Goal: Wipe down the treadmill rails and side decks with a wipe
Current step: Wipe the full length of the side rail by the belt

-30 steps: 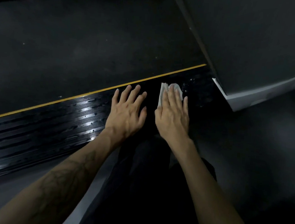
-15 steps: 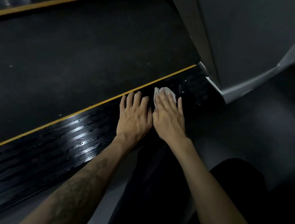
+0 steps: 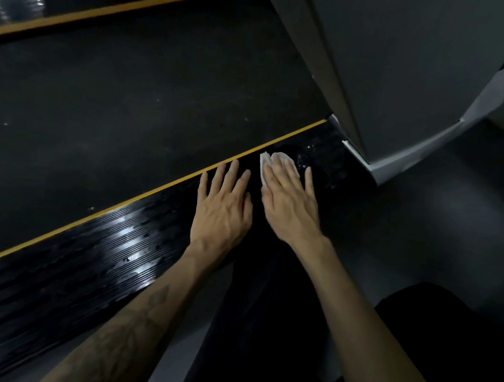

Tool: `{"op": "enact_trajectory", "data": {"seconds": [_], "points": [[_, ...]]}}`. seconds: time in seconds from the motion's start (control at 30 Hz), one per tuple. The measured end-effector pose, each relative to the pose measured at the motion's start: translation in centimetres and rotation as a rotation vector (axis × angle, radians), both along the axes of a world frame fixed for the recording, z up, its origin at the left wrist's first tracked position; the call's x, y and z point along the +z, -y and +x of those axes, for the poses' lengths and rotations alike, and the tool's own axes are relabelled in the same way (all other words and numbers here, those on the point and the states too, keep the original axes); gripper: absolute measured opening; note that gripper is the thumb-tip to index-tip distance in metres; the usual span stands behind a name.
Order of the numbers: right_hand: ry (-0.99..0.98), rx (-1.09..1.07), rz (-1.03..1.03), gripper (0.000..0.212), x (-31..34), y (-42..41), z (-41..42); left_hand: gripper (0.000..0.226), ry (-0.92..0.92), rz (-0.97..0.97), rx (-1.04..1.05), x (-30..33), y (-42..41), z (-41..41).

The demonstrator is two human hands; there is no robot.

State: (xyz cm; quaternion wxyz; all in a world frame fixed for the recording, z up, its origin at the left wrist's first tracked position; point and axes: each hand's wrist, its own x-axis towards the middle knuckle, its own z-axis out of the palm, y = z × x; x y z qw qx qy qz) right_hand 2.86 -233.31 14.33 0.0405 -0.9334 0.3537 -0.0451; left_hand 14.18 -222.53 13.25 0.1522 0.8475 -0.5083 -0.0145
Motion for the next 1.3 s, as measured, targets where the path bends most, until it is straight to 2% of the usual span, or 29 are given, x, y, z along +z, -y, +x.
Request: {"op": "enact_trajectory", "data": {"seconds": [0.2, 0.37, 0.53, 0.73, 0.93, 1.13, 1.3], "points": [[0.132, -0.08, -0.01, 0.062, -1.3, -2.2, -1.4, 0.06, 0.0, 0.013, 0.007, 0.2, 0.3, 0.0], [0.104, -0.007, 0.021, 0.062, -1.0, 0.3, -0.5, 0.062, 0.015, 0.012, -0.001, 0.1, 0.0, -0.1], [0.13, -0.123, 0.026, 0.064, -1.3, -2.6, -1.6, 0.063, 0.013, 0.017, 0.007, 0.3, 0.1, -0.2], [0.105, 0.013, 0.046, 0.062, -0.7, -0.3, -0.9, 0.061, 0.016, 0.018, -0.001, 0.1, 0.2, -0.2], [0.155, -0.153, 0.028, 0.061, -1.3, -2.8, -2.4, 0.064, 0.019, 0.027, 0.009, 0.3, 0.2, -0.3], [0.124, -0.051, 0.059, 0.065, -0.6, -0.8, -1.2, 0.064, 0.028, 0.032, -0.001, 0.2, 0.3, -0.3], [0.142, -0.147, 0.044, 0.063, -0.9, -1.0, -3.0, 0.064, 0.022, 0.019, 0.0, 0.4, 0.2, -0.4]]}}
